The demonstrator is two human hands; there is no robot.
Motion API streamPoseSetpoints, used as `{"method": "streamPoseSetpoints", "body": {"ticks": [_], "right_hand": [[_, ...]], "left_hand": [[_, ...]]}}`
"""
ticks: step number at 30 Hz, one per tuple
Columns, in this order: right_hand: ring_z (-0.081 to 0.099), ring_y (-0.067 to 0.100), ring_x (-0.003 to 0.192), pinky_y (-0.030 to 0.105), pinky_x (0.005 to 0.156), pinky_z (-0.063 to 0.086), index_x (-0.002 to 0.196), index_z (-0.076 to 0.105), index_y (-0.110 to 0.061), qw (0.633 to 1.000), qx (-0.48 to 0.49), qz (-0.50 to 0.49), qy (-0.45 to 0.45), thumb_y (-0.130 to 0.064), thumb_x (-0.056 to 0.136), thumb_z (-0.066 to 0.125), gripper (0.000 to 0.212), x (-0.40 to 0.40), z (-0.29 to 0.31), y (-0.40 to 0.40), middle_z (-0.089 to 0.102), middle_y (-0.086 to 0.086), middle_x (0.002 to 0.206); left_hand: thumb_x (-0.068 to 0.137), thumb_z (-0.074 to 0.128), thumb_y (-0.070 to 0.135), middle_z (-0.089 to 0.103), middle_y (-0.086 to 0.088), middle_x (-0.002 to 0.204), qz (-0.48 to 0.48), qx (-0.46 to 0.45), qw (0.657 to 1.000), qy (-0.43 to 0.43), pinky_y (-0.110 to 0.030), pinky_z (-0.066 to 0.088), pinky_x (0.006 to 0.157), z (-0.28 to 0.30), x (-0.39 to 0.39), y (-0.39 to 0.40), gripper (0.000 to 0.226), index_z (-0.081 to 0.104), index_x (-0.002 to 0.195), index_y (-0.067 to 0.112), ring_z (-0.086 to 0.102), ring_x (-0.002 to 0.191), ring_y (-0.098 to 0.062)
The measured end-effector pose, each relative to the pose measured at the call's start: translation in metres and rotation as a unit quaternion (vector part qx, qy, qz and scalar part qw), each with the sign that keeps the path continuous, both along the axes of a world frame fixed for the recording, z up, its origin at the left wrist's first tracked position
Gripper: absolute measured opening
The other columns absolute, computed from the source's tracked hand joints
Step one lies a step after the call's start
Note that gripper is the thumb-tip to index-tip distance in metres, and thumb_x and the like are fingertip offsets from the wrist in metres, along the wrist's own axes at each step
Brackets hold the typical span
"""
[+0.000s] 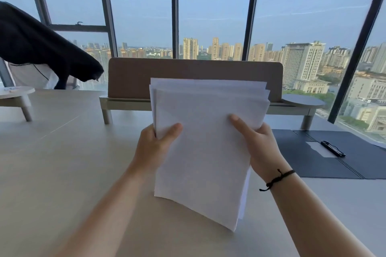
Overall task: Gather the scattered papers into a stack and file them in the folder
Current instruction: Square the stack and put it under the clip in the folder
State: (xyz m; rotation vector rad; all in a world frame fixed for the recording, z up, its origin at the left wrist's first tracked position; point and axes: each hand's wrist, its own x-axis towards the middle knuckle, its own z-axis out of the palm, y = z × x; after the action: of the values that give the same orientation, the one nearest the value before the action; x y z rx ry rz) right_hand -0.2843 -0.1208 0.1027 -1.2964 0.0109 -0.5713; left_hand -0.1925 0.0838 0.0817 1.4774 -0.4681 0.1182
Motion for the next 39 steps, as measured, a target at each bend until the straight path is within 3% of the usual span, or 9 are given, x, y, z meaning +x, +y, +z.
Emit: {"method": "streamPoseSetpoints", "body": {"ticks": [3,7,15,20,25,27,30,34,39], "right_hand": [[0.077,0.020,0.088,0.031,0.069,0.060,0.089,0.079,-0.017,0.999,-0.033,-0.013,-0.021,-0.025,0.086,0.074,0.010,0.002,0.018,0.002,0.081,0.001,0.094],[0.077,0.016,0.085,0.028,0.067,0.059,0.089,0.077,-0.018,0.995,-0.074,-0.015,-0.066,-0.026,0.087,0.072,0.009,0.001,0.041,0.001,0.080,-0.003,0.091],[0.076,0.019,0.092,0.033,0.074,0.059,0.105,0.073,-0.015,0.994,-0.089,-0.020,-0.053,-0.041,0.068,0.080,0.045,-0.002,0.024,-0.004,0.079,0.000,0.100],[0.073,0.013,0.082,0.029,0.066,0.058,0.112,0.070,-0.020,0.993,-0.087,-0.056,-0.063,-0.037,0.076,0.079,0.041,-0.002,0.034,-0.011,0.075,-0.002,0.094],[0.076,0.019,0.081,0.034,0.069,0.059,0.094,0.075,-0.015,0.997,-0.069,-0.009,-0.040,-0.016,0.087,0.073,0.007,0.003,0.028,-0.002,0.079,0.002,0.088],[0.076,0.020,0.083,0.038,0.072,0.059,0.096,0.076,-0.017,0.998,-0.056,-0.001,-0.034,-0.010,0.090,0.069,0.012,0.003,0.028,-0.005,0.079,0.003,0.091],[0.073,0.023,0.094,0.041,0.083,0.060,0.118,0.072,-0.027,0.997,-0.044,0.054,-0.045,-0.005,0.094,0.061,0.034,0.000,0.032,-0.012,0.077,0.004,0.109],[0.070,0.023,0.096,0.043,0.089,0.058,0.120,0.070,-0.033,0.991,-0.047,0.103,-0.065,-0.001,0.095,0.056,0.043,-0.001,0.036,-0.013,0.075,0.001,0.109],[0.062,0.029,0.094,0.043,0.081,0.055,0.110,0.066,-0.030,0.988,-0.049,0.134,-0.066,-0.003,0.091,0.058,0.034,-0.003,0.034,-0.015,0.065,0.005,0.110]], "left_hand": [[0.072,0.078,0.048,0.080,-0.007,0.096,0.010,-0.036,0.999,0.008,-0.058,0.055,0.091,0.015,0.002,-0.002,0.031,0.082,0.088,0.021,0.075,0.094,-0.028],[0.071,0.077,0.049,0.079,-0.005,0.101,-0.014,-0.077,0.997,0.004,-0.055,0.055,0.095,0.030,0.004,0.001,0.028,0.082,0.089,0.029,0.075,0.099,-0.026],[0.076,0.075,0.040,0.079,-0.001,0.101,-0.067,-0.025,0.997,-0.004,-0.053,0.056,0.092,0.021,-0.005,0.004,0.021,0.080,0.093,0.031,0.075,0.096,-0.023],[0.079,0.074,0.031,0.079,0.002,0.092,-0.085,-0.036,0.996,-0.016,-0.042,0.060,0.082,0.036,-0.003,0.003,0.010,0.081,0.085,0.035,0.076,0.088,-0.019],[0.085,0.075,0.023,0.080,0.000,0.092,-0.087,-0.033,0.996,0.015,-0.043,0.060,0.084,0.040,-0.008,-0.012,0.009,0.082,0.084,0.029,0.076,0.089,-0.021],[0.091,0.069,0.022,0.080,0.000,0.094,-0.086,-0.030,0.995,0.035,-0.040,0.060,0.079,0.043,-0.007,-0.012,0.011,0.080,0.090,0.023,0.077,0.089,-0.020],[0.096,0.062,0.018,0.079,-0.003,0.100,-0.140,-0.053,0.987,0.065,-0.036,0.060,0.075,0.047,-0.007,-0.006,0.016,0.075,0.105,0.019,0.075,0.095,-0.027],[0.093,0.056,0.016,0.073,0.000,0.121,-0.271,-0.080,0.959,0.037,-0.042,0.058,0.090,0.058,-0.007,0.003,0.040,0.064,0.126,0.036,0.071,0.104,-0.024],[0.086,0.060,0.014,0.071,-0.003,0.113,-0.277,-0.091,0.956,0.015,-0.043,0.059,0.085,0.057,0.001,0.009,0.036,0.066,0.116,0.033,0.069,0.099,-0.027]]}}
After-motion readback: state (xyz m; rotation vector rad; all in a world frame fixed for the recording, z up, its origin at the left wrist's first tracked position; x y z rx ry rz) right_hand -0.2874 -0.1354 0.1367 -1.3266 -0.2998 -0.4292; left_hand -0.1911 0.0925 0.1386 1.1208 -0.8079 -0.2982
